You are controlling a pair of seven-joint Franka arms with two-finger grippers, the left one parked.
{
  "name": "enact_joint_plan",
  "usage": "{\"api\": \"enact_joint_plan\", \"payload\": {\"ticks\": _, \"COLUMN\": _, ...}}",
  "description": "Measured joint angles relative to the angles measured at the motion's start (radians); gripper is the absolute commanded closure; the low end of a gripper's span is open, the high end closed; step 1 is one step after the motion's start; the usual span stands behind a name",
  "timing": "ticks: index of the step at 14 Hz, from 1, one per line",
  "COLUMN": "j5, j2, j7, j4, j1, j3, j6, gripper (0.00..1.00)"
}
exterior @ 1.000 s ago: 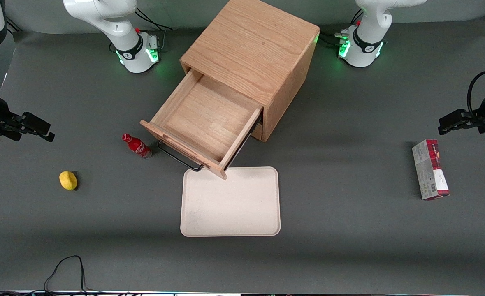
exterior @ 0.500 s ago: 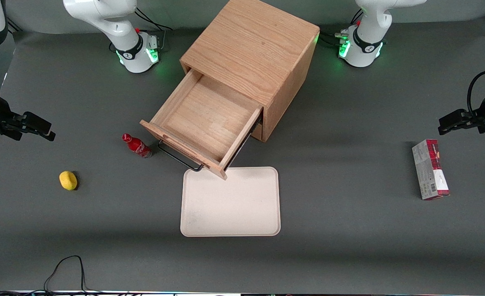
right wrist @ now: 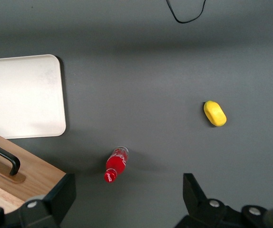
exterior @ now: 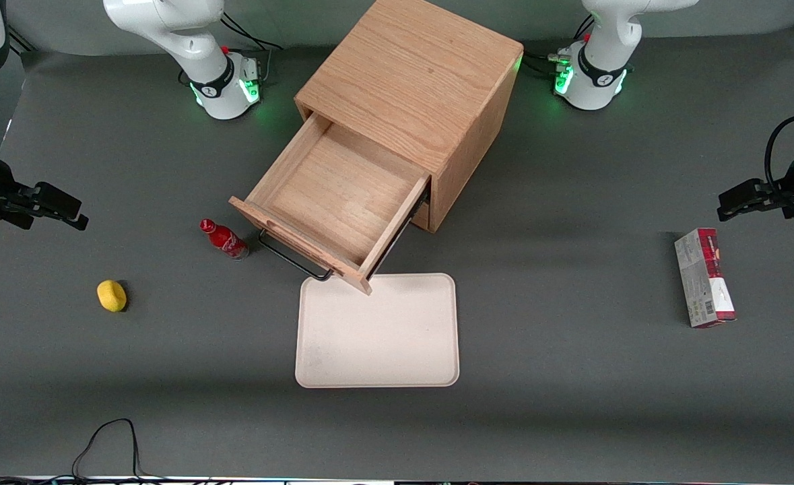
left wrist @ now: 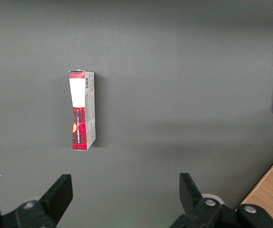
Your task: Open upper drawer
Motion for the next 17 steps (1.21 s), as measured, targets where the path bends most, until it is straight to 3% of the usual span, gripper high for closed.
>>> {"api": "enact_joint_plan", "payload": {"ticks": 8, "j5": -0.003, "j2": 0.004, "j7": 0.000, "j4": 0.005, "j1": 0.001, "j3": 0.000, "j6": -0.018, "gripper": 0.00}}
{"api": "enact_joint_plan", "payload": {"ticks": 12, "j5": -0.044, "j2": 0.005, "j7": -0.001, "j4": 0.005, "j1": 0.001, "j3": 0.000, "j6": -0.060, "gripper": 0.00}}
{"api": "enact_joint_plan", "payload": {"ticks": 17, "j5": -0.052, "j2": 0.008, "j7": -0.010, "j4": 0.005, "j1": 0.001, "j3": 0.000, "j6": -0.063, "gripper": 0.00}}
